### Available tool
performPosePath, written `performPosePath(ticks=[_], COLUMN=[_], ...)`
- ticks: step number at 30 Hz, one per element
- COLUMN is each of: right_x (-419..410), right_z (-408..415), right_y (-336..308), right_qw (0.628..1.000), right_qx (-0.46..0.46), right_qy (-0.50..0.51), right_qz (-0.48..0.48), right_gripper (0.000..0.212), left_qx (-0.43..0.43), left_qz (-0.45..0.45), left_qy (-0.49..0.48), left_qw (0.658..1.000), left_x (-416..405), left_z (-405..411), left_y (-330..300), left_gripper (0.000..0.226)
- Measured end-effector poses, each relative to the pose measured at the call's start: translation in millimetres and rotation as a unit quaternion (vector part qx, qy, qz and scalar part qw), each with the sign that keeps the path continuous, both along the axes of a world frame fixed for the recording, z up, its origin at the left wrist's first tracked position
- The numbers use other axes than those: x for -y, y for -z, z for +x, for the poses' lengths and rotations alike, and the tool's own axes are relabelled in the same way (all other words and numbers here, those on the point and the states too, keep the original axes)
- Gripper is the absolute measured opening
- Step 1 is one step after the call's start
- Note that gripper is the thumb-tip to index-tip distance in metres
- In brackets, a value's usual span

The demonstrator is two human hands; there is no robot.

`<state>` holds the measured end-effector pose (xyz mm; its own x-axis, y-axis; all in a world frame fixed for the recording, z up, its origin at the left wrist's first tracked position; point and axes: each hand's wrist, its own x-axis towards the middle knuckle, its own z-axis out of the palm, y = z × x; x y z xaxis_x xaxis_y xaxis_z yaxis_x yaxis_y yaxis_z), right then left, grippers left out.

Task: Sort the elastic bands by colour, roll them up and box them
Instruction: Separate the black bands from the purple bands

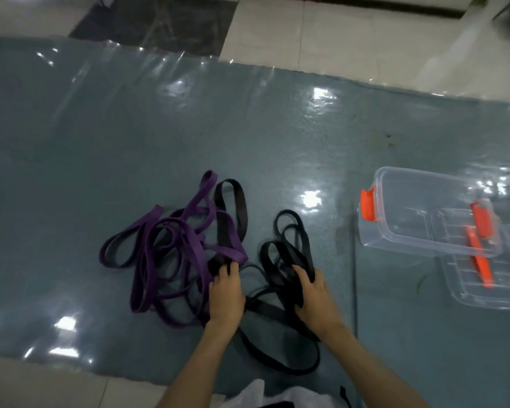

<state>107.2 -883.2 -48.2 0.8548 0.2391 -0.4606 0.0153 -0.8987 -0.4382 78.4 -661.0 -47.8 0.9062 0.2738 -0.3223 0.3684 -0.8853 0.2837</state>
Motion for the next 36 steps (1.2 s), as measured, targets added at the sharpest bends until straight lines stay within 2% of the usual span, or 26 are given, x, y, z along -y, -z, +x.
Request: performPosePath(ticks=[2,4,7,10,15,28,31,36], right_x=[-2,1,12,26,56,159,193,285], right_z=[-2,-5,-11,-23,-35,-82,-86,-91], right_y=[-5,-9,-14,-16,-39,-93,-108,-127], right_qw=[1.000,0.997,0.986,0.952,0.891,0.773,0.761,0.750], right_qx=[0.006,-0.006,-0.020,-0.048,-0.039,0.017,0.045,0.112], right_qy=[0.024,0.045,0.092,0.175,0.254,0.343,0.344,0.360], right_qz=[0.008,0.060,0.139,0.245,0.374,0.532,0.548,0.543], right_gripper=[0.090,0.085,0.075,0.058,0.051,0.046,0.045,0.050], left_qx=[0.031,0.052,0.040,0.033,0.061,0.100,0.085,0.040], left_qz=[-0.093,-0.187,-0.249,-0.313,-0.368,-0.485,-0.507,-0.476], left_qy=[-0.037,-0.072,-0.081,-0.087,-0.078,0.057,0.072,0.127], left_qw=[0.994,0.978,0.964,0.945,0.925,0.867,0.854,0.870], left_x=[5,11,24,36,67,176,200,264], left_z=[-6,-10,-20,-32,-43,-35,-43,-69], left_y=[-5,-14,-27,-37,-55,-132,-144,-148], left_gripper=[0.063,0.067,0.067,0.067,0.067,0.068,0.069,0.072])
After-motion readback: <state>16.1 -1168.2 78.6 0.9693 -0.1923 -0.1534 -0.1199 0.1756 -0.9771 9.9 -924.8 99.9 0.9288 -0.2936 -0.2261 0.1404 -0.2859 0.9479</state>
